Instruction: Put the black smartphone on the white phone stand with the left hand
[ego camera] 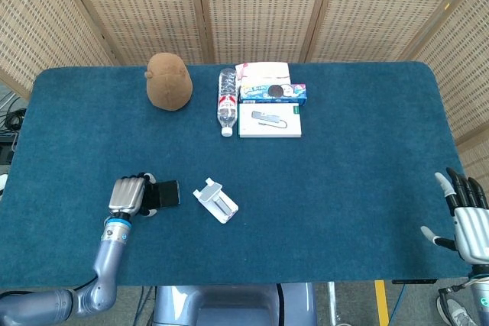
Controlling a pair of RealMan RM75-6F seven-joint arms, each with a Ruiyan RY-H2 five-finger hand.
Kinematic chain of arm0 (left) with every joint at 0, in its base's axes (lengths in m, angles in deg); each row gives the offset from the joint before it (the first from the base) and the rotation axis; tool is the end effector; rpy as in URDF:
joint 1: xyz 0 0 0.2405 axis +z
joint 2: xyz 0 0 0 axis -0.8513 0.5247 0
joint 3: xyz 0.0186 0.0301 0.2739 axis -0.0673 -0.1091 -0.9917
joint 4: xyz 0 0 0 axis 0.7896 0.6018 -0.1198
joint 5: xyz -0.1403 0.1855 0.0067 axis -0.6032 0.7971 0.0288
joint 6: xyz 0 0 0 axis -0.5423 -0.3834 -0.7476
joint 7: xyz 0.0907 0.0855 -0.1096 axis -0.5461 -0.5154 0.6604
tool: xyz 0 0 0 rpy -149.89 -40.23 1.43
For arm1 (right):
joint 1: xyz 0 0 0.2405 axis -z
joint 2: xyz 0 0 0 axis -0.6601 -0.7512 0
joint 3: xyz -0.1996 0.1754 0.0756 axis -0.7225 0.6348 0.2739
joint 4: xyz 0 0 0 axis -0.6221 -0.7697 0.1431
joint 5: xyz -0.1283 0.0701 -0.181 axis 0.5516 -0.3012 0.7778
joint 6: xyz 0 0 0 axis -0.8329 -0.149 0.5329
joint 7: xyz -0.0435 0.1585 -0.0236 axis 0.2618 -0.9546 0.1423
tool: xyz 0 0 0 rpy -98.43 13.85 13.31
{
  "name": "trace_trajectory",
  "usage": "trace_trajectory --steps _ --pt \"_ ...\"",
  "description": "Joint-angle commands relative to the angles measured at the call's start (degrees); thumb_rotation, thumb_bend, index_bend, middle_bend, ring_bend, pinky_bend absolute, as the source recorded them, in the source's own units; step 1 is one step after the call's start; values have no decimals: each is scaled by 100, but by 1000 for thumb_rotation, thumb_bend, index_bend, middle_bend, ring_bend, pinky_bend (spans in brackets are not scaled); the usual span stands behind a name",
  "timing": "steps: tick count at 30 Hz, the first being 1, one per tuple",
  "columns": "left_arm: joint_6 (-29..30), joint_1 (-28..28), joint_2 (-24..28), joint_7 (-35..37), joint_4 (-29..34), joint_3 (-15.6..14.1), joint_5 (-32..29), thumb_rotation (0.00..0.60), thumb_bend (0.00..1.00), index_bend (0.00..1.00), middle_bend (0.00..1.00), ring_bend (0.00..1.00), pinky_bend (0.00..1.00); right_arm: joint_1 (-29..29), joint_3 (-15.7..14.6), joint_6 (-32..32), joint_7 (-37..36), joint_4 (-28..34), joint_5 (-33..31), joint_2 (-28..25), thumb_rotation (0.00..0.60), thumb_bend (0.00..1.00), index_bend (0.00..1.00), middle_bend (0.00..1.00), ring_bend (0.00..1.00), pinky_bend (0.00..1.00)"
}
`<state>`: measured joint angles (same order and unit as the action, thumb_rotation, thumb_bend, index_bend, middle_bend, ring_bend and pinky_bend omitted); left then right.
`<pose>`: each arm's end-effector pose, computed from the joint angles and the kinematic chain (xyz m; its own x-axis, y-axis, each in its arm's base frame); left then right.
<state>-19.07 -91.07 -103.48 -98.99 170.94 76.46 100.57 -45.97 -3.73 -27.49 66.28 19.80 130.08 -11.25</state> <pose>-0.2392 0.3254 -0.0718 0.4089 0.3580 0.8394 0.8962 0.0160 -0.4434 -0.3569 -0.2147 0.1702 0.4040 0.0314 0.9142 -0.9148 0.0122 0.4038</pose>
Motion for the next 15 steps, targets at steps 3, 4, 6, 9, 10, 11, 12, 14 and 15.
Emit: trace_trajectory --steps 3,4,6,9,10,11,12,14,15 --pt "18 63 85 190 131 8 190 600 26 437 405 486 392 2 2 2 -30 -5 -7 -8 600 0 0 0 0 0" --pt "22 81 117 259 167 12 254 600 28 436 405 486 392 1 3 2 -30 -8 -7 -8 600 0 0 0 0 0" --pt "2 114 208 424 263 34 368 600 32 436 405 487 392 -3 3 9 -31 -10 -10 -8 600 0 0 0 0 0" --pt "-73 155 421 681 461 86 505 600 35 436 405 487 392 -9 2 25 -13 -14 -18 -2 600 0 0 0 0 0" --pt "-83 167 477 752 504 101 549 600 36 437 405 487 392 -11 1 29 -7 -14 -19 1 600 0 0 0 0 0" --pt "-93 179 538 835 549 118 605 600 35 437 405 487 392 -13 0 33 1 -14 -20 5 600 0 0 0 0 0" --pt "-97 197 609 946 600 143 679 600 33 437 405 487 392 -16 -1 37 12 -15 -19 8 600 0 0 0 0 0" --pt "-157 226 756 1212 693 169 859 600 29 437 405 487 392 -20 -1 45 36 -17 -23 16 600 0 0 0 0 0" --pt "-202 242 839 1391 736 188 971 600 27 437 405 487 392 -22 0 50 51 -19 -30 22 600 0 0 0 0 0"
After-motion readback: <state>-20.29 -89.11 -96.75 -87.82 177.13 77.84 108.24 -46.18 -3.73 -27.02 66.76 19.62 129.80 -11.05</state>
